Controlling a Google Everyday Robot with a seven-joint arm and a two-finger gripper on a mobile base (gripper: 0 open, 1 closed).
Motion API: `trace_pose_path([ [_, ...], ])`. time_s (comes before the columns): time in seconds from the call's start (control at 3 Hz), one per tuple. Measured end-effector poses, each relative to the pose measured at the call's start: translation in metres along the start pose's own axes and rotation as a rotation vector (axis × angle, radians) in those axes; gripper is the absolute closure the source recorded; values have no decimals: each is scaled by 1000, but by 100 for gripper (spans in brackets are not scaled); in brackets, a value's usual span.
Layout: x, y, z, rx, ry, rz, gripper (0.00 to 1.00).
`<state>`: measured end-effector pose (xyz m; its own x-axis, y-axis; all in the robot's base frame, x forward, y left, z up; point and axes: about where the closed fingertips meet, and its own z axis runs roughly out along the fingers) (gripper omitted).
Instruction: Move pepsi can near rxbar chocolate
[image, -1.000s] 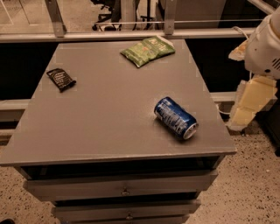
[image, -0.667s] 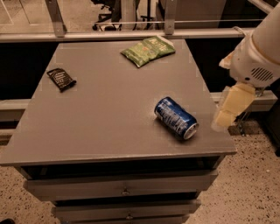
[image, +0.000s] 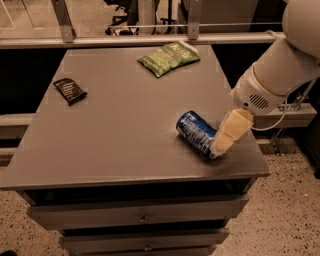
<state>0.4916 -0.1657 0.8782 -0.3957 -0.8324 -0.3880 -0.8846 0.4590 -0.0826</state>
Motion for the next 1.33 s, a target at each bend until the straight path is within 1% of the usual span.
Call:
trace_pose_path([
  [0.33,1,5,20,-29,-1,67,0],
  [0.67,5,11,31,-46,8,106,0],
  [1.0,4,17,37,-60,14,113,13],
  [1.33,1,20,38,-67,13,113,36],
])
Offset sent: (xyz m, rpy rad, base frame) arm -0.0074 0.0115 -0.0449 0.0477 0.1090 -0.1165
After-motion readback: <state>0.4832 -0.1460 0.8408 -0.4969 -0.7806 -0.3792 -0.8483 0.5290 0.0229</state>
